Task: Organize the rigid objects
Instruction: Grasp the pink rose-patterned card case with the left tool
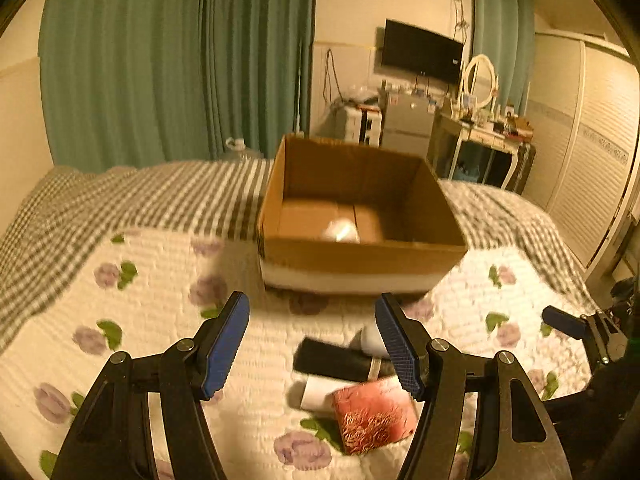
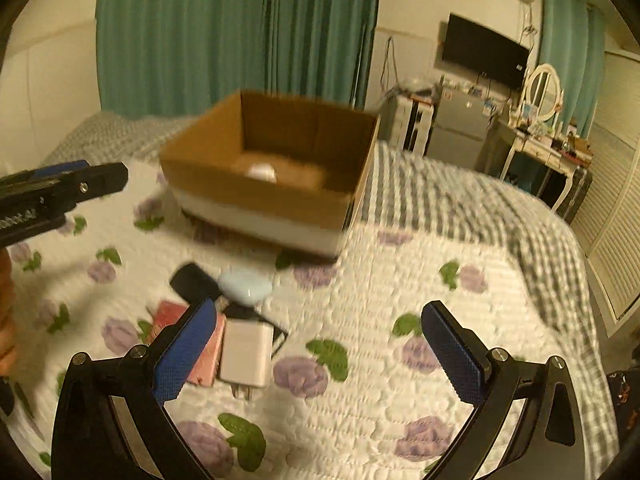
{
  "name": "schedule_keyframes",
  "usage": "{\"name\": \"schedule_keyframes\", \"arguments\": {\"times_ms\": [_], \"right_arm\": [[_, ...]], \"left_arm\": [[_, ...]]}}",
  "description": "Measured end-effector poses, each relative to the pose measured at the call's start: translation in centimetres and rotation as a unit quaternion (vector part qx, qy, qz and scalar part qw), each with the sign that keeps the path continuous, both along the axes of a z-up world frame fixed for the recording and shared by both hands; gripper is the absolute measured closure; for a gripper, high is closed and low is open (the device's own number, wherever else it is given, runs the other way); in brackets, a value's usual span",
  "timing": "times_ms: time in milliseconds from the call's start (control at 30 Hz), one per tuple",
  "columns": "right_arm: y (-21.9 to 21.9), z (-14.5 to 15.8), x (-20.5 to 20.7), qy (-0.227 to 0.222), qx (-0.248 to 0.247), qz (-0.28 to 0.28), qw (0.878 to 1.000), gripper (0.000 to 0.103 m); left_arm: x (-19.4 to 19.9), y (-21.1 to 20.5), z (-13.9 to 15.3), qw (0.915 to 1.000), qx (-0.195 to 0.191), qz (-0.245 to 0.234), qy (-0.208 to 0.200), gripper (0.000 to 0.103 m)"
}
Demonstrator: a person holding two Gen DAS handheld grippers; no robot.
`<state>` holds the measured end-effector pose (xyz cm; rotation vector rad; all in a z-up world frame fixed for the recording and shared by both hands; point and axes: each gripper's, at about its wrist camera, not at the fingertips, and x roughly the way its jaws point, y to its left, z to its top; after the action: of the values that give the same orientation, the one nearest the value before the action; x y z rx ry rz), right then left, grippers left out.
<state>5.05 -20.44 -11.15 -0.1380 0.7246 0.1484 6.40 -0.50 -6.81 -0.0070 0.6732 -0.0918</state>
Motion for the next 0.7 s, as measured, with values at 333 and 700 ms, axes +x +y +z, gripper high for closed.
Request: {"name": "schedule_keyframes", "arguments": {"times_ms": [333,700], "right_arm": [[2.3,-6.3,1.7,0.079,-0.025,0.034,0.996,0.000],[2.5,-9.3,3.6,0.117,-0.021,0.045,0.992,0.051]], "left_arm": [[0.2,0.1,-4.2,0.9987,0.000,-0.001,0.052,0.035],[0.5,-1.6,-6.9,0.9947,-0.008,-0.023,0.100,0.035]]}}
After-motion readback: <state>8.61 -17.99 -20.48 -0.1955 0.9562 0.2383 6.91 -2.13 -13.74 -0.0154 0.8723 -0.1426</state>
